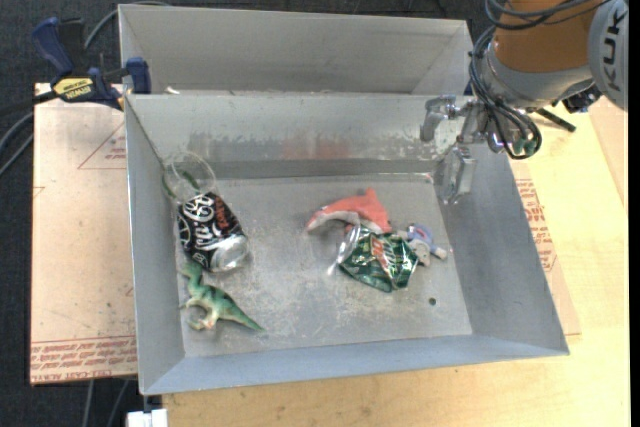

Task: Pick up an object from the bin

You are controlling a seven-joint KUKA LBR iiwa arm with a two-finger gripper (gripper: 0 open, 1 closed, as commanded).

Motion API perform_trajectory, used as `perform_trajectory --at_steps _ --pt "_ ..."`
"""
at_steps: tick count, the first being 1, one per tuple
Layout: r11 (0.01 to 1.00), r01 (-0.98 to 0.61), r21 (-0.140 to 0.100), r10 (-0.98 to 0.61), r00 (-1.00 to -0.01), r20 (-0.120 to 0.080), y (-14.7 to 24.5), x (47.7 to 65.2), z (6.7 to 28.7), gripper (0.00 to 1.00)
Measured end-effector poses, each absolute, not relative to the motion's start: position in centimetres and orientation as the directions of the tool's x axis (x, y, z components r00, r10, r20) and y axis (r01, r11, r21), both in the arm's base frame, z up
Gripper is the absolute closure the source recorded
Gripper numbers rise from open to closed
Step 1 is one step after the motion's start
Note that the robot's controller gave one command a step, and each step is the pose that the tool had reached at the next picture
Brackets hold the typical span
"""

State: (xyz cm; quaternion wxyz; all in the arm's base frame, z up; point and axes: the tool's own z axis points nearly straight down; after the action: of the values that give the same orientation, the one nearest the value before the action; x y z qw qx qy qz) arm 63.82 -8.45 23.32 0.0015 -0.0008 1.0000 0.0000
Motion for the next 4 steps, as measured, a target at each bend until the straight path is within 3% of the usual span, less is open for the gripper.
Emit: perform_trajectory --at_steps 1,2,3,4 --pt "1.000 -0.002 0.000 -0.002 -1.000 -0.003 -8.5 63.8 23.3 0.00" --pt "0.992 -0.128 -0.001 -0.128 -0.992 -0.007 -7.2 62.1 14.4 0.00" --pt "0.900 -0.435 0.001 -0.435 -0.900 -0.003 -5.9 62.0 7.8 0.00" --pt "0.995 -0.096 0.001 -0.096 -0.995 -0.009 -7.0 61.1 7.0 0.00"
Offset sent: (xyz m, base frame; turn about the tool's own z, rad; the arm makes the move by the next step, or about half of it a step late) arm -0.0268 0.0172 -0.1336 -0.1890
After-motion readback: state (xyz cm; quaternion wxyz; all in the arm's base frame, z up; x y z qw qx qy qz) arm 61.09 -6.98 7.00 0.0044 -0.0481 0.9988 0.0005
